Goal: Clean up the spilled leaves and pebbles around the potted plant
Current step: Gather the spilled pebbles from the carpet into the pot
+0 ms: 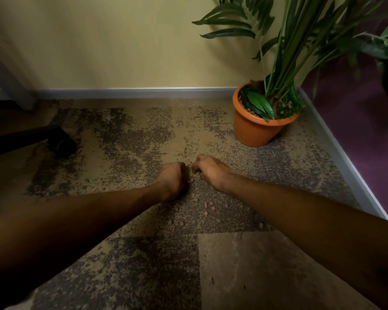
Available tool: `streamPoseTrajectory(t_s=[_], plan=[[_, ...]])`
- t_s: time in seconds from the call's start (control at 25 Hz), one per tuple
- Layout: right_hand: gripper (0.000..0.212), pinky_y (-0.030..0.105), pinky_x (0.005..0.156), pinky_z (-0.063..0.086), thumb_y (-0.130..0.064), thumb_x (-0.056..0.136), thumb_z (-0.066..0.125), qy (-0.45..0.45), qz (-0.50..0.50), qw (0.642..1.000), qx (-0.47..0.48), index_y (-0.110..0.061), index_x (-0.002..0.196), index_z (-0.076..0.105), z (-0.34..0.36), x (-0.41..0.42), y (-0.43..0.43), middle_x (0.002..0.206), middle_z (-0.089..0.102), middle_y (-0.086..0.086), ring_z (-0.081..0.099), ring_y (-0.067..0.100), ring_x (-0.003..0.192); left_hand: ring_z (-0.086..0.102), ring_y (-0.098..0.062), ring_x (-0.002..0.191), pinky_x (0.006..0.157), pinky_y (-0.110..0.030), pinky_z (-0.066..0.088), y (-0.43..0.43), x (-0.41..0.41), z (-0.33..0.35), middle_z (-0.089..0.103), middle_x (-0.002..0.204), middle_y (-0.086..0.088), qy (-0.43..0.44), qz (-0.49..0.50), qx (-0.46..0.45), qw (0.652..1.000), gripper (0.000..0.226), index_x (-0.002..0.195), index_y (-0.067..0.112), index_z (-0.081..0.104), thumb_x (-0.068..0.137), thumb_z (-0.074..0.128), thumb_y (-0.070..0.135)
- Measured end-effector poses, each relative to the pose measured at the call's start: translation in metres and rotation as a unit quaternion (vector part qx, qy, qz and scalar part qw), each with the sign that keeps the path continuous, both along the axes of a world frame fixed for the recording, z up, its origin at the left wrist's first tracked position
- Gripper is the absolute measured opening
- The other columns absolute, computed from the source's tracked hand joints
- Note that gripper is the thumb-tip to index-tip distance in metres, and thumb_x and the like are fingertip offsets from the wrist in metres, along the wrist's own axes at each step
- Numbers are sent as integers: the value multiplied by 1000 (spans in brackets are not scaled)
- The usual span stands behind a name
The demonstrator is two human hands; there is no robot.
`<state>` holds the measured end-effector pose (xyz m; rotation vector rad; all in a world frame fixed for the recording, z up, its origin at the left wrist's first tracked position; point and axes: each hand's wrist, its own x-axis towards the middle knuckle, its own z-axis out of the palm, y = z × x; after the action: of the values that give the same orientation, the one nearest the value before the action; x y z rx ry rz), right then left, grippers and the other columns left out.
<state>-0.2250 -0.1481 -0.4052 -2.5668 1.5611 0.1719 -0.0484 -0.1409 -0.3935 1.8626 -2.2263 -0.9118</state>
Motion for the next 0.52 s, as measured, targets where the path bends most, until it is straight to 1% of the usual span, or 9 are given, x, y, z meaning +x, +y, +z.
streamPoseTrajectory(t_s=[0.04,0.08,0.16,0.24,0.32,0.36,0.4,0.48,0.52], plan=[[9,35,63,47,-28,100,54,2,2,1000,-11,-27,98,62,-1,0,-1,95,63,2,61,20,82,62,-16,75,57,-21,43,-1,-2,1,69,88,0,8,-5,-3,1000,13,86,21,65,88,74,12],[11,36,62,47,-30,102,50,-4,11,1000,-8,-26,98,60,-4,0,-3,93,61,1,60,20,81,63,-15,74,55,-20,44,-1,-3,2,70,88,0,16,-11,-3,1000,11,87,21,66,88,73,11],[17,42,69,54,-28,102,44,-16,-10,1000,3,-22,108,59,-2,-1,-2,98,61,2,62,23,86,66,-16,74,57,-23,51,-3,-7,1,73,87,-1,24,-26,6,999,9,88,19,69,91,68,10],[20,45,72,54,-23,100,44,-23,-35,999,17,-19,114,58,4,-6,1,103,63,7,64,28,90,66,-12,69,55,-22,50,-4,-11,-2,72,81,2,19,-44,11,999,13,86,21,70,92,65,10],[25,48,88,52,-12,102,45,-29,-25,999,-2,-10,119,63,12,-16,0,121,60,16,60,36,107,62,-8,60,48,-16,44,-4,-16,-2,68,72,5,10,-53,5,999,22,74,23,66,94,65,15],[27,49,95,48,-9,103,45,-41,-30,999,4,-6,123,63,21,-22,-1,129,56,19,56,34,112,63,-9,59,49,-18,45,-5,-19,-2,68,70,5,6,-54,4,999,25,70,21,66,95,65,19],[27,49,95,47,-12,104,45,-54,-24,998,-14,-9,124,63,31,-28,-3,132,54,17,54,30,109,65,-12,63,53,-22,49,-5,-20,-1,70,72,5,4,-57,4,998,26,70,20,67,96,66,22],[19,43,75,49,-31,104,44,-90,-22,993,-79,-25,113,59,58,-41,-10,114,60,5,56,18,92,71,-16,78,68,-31,60,-7,-22,0,73,85,3,2,-69,10,998,16,82,18,73,96,66,21],[15,37,67,45,-36,102,43,-111,-36,987,-114,-28,107,55,73,-47,-16,104,59,0,56,15,86,72,-17,84,76,-34,62,-7,-23,1,74,93,2,-2,-80,12,997,12,92,18,75,97,64,20]])
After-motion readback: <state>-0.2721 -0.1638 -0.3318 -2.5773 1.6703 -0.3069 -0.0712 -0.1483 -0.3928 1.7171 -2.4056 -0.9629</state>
